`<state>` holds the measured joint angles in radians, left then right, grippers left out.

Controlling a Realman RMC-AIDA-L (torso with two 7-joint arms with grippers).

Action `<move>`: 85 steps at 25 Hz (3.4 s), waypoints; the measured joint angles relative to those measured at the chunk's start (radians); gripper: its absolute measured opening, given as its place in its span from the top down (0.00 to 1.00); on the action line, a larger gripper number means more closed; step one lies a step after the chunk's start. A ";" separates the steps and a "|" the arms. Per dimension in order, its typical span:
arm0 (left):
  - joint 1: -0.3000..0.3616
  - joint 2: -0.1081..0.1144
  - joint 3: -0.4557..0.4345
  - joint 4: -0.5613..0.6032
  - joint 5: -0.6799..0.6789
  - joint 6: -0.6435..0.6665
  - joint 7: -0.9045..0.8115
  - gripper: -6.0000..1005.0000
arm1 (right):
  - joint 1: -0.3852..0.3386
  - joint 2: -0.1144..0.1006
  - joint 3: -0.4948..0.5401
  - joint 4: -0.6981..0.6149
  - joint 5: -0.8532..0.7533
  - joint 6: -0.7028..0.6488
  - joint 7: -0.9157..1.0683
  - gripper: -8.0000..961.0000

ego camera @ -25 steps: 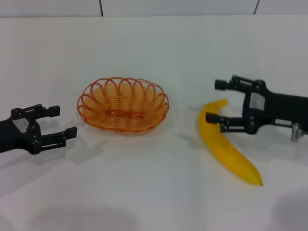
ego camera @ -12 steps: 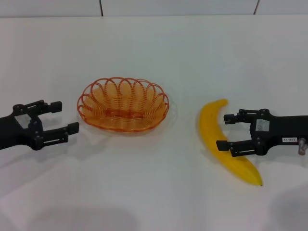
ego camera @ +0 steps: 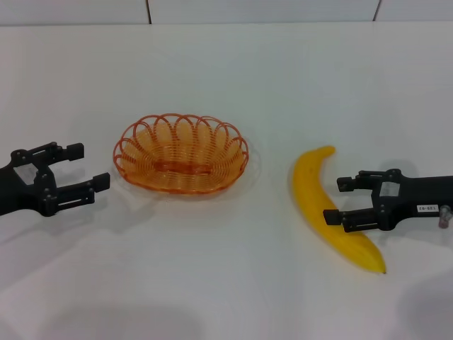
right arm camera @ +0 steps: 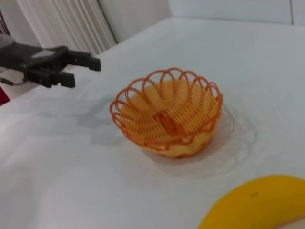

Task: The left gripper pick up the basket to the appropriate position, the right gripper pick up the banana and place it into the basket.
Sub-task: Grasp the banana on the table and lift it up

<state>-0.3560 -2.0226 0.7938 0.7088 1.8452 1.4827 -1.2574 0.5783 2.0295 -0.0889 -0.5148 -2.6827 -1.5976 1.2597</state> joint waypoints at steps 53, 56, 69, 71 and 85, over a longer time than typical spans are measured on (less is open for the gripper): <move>-0.001 0.005 -0.051 -0.009 -0.019 0.053 0.000 0.19 | 0.012 -0.003 -0.015 0.026 0.014 0.011 0.118 0.50; -0.001 0.006 -0.051 -0.009 -0.019 0.053 0.000 0.19 | 0.002 -0.004 -0.012 0.009 0.048 -0.011 0.119 0.51; 0.000 0.005 -0.051 -0.009 -0.014 0.053 -0.005 0.19 | 0.007 -0.006 -0.002 -0.013 0.146 -0.056 0.111 0.54; 0.000 0.005 -0.051 -0.009 -0.014 0.053 -0.005 0.19 | 0.019 -0.006 -0.007 -0.018 0.171 -0.072 0.108 0.57; -0.001 0.005 -0.051 -0.009 -0.014 0.053 -0.005 0.19 | 0.021 -0.006 -0.003 -0.019 0.161 -0.073 0.106 0.87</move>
<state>-0.3571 -2.0172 0.7424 0.6995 1.8317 1.5355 -1.2623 0.5998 2.0239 -0.0915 -0.5338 -2.5216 -1.6702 1.3657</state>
